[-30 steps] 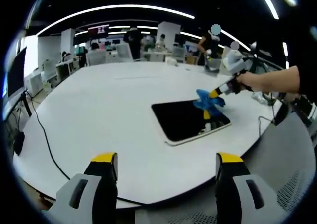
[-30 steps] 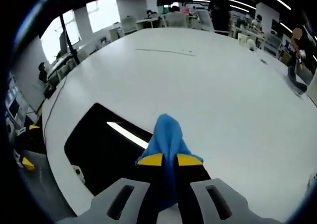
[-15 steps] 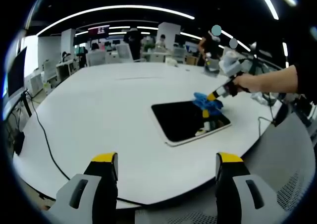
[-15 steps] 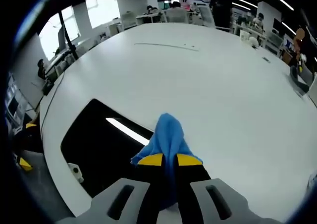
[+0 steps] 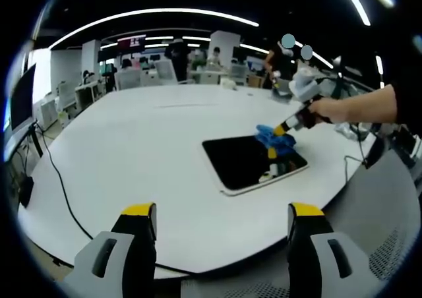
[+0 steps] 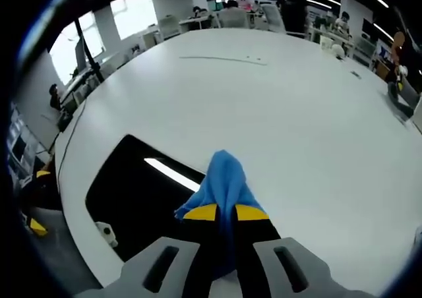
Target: Wipe the mirror surface with the cleaning cloth until all visible marks leave the cleaned area.
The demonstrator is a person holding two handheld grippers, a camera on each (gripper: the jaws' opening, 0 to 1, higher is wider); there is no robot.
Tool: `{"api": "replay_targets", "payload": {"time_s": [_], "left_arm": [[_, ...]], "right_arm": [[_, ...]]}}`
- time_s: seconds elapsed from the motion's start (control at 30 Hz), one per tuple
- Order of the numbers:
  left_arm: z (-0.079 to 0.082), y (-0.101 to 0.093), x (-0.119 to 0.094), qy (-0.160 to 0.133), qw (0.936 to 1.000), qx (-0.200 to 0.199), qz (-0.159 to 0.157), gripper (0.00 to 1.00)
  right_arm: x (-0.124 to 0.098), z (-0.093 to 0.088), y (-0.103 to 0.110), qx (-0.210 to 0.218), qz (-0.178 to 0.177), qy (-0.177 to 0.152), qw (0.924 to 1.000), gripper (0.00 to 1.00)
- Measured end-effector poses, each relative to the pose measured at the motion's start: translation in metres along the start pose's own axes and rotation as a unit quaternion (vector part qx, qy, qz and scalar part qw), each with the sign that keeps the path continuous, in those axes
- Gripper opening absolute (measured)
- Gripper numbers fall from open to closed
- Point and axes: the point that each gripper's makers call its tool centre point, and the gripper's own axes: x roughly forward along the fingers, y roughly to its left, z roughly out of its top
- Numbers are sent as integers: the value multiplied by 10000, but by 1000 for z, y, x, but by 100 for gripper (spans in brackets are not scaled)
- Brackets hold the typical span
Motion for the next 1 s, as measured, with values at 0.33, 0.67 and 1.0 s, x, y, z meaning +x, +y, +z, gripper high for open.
{"api": "replay_targets", "payload": {"time_s": [0.33, 0.67, 1.0], "left_arm": [[-1, -1, 0, 26, 10000, -17, -13, 81], [0, -2, -1, 12, 10000, -13, -31, 81], [0, -1, 0, 8, 10000, -21, -17, 80]], "right_arm": [[4, 4, 13, -20, 55, 4, 10000, 3], [6, 7, 20, 50, 99, 15, 9999, 3], [9, 9, 25, 83, 166, 36, 9998, 3]]}}
